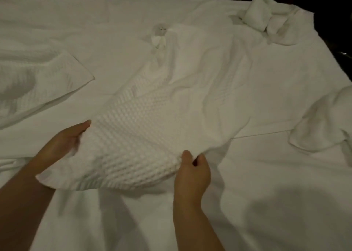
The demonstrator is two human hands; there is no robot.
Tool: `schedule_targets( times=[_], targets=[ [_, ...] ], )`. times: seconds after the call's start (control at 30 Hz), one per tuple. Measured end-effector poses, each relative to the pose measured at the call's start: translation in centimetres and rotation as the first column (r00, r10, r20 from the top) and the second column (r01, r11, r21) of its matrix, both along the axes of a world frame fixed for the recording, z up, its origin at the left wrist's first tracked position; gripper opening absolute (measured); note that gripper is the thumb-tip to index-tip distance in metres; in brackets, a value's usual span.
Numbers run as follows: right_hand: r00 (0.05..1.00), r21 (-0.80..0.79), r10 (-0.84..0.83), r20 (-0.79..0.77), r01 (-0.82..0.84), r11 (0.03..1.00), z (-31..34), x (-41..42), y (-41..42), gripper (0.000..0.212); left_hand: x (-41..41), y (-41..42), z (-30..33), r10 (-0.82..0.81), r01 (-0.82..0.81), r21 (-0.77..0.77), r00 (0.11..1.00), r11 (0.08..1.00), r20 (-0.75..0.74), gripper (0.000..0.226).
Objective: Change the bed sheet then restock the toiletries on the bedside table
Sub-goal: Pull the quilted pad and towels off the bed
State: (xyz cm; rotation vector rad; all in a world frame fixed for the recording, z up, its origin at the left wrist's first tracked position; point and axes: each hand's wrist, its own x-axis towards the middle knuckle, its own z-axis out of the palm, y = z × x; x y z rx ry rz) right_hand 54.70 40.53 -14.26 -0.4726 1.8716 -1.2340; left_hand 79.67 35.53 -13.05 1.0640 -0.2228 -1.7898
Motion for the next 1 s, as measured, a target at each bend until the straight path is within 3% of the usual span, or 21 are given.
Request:
schedule_targets(
  times=[0.07,0.1,0.17,0.23,0.27,0.33,0.4,0.5,0.6,0.67,0.73,0.8,0.83,0.9,1.0],
  targets=[
    [0.992,-0.179,0.076,-0.104,-0.094,0.979,0.9,0.3,1.0,0.021,-2.0,0.1,0.9,0.02,-0.017,-0.02,0.984,1.0,0.175,0.023],
    [0.983,-0.192,0.113,-0.144,-0.14,0.971,0.3,0.3,1.5,0.014,-2.7,1.3,0.9,0.063,-0.061,-0.014,0.977,0.998,0.206,0.049],
    [0.972,-0.097,0.121,-0.203,-0.143,0.985,-2.5,-0.7,2.3,0.023,-1.0,4.1,-2.8,0.261,-0.261,0.048,0.965,0.964,0.013,0.082],
    [0.994,0.034,-0.009,-0.108,0.013,0.999,-5.7,-2.4,2.8,0.025,-1.4,6.8,-4.3,0.181,-0.173,0.06,0.962,0.983,-0.204,0.103],
    [0.997,0.104,-0.012,-0.072,0.019,0.994,-6.4,-3.1,2.9,0.027,-2.2,8.1,-4.9,0.139,-0.147,-0.009,0.948,0.989,-0.285,0.1],
    [0.998,0.076,0.014,0.069,-0.019,0.997,-7.1,-3.8,1.9,0.033,-3.7,10.1,-5.9,0.285,-0.268,0.098,0.898,0.958,-0.334,0.089],
    [0.952,-0.052,-0.022,0.306,0.039,0.998,-6.5,-3.8,-0.2,0.052,-6.4,11.7,-6.5,0.438,-0.382,0.245,0.866,0.891,-0.243,0.086],
    [0.852,-0.079,-0.08,0.517,0.141,0.987,-5.5,-3.7,-3.8,0.077,-11.1,11.6,-5.9,0.413,-0.378,0.286,0.908,0.881,-0.074,0.055],
    [0.815,-0.064,-0.101,0.57,0.166,0.984,-4.0,-4.3,-5.8,0.063,-12.4,9.8,-5.4,0.411,-0.433,0.258,0.901,0.864,0.138,0.02],
    [0.928,-0.036,-0.051,0.369,0.069,0.997,-2.0,-5.6,-5.9,0.042,-11.0,8.3,-4.3,0.447,-0.492,0.178,0.862,0.852,0.242,0.027],
    [0.995,0.057,0.098,-0.018,-0.097,0.994,0.4,-6.6,-5.2,0.009,-9.0,7.3,-3.2,0.401,-0.494,0.153,0.821,0.856,0.406,0.035],
    [0.88,0.139,0.28,-0.384,-0.244,0.96,2.7,-7.4,-4.1,0.025,-8.0,6.8,-2.0,0.346,-0.464,0.148,0.805,0.873,0.483,0.018],
    [0.808,0.156,0.347,-0.477,-0.311,0.938,3.7,-7.8,-3.4,0.029,-7.9,6.8,-1.9,0.352,-0.472,0.155,0.804,0.868,0.479,0.012],
    [0.725,0.164,0.416,-0.548,-0.395,0.904,5.2,-8.2,-2.3,0.029,-8.3,7.1,-1.5,0.434,-0.53,0.186,0.813,0.827,0.388,0.009],
    [0.824,0.104,0.314,-0.471,-0.302,0.948,4.1,-9.3,-0.1,0.012,-10.3,8.4,-1.7,0.55,-0.582,0.306,0.813,0.754,0.191,0.013]
  ],
)
